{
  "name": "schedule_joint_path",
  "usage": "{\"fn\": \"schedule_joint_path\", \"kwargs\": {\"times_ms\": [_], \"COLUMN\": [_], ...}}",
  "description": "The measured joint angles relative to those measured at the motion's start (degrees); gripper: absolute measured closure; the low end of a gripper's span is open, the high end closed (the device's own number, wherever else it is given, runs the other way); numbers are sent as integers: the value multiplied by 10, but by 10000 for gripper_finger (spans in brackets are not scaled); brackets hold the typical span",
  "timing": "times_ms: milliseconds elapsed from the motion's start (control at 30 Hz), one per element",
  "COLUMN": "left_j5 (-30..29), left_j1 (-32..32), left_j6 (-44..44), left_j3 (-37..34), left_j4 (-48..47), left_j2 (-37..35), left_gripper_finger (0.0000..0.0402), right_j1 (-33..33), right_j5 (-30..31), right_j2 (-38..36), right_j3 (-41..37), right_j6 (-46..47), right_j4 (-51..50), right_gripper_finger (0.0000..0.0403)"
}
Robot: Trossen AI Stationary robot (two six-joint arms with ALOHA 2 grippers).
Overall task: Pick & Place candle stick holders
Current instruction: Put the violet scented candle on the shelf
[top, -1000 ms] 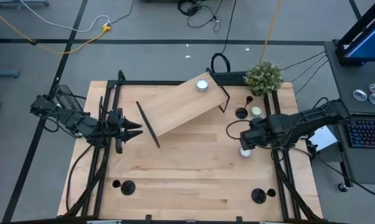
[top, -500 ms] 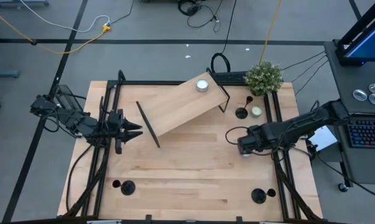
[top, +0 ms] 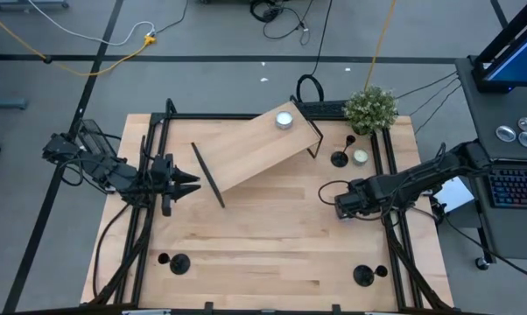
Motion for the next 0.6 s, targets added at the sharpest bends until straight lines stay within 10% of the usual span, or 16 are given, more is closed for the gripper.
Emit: {"fn": "schedule_joint_path", "kwargs": {"times_ms": [600], "left_j5": [0], "left_j1": [0], "left_j6": [-4], "left_j3": [0], "left_j4": [0], "left_j2": [0], "left_gripper_finger": [279], "right_j1": [-1], "right_j5": [17], "right_j2": [0], "right_j3": [-34], "right_j6": [23], "right_j4": [68], "right_gripper_finger": [308]}}
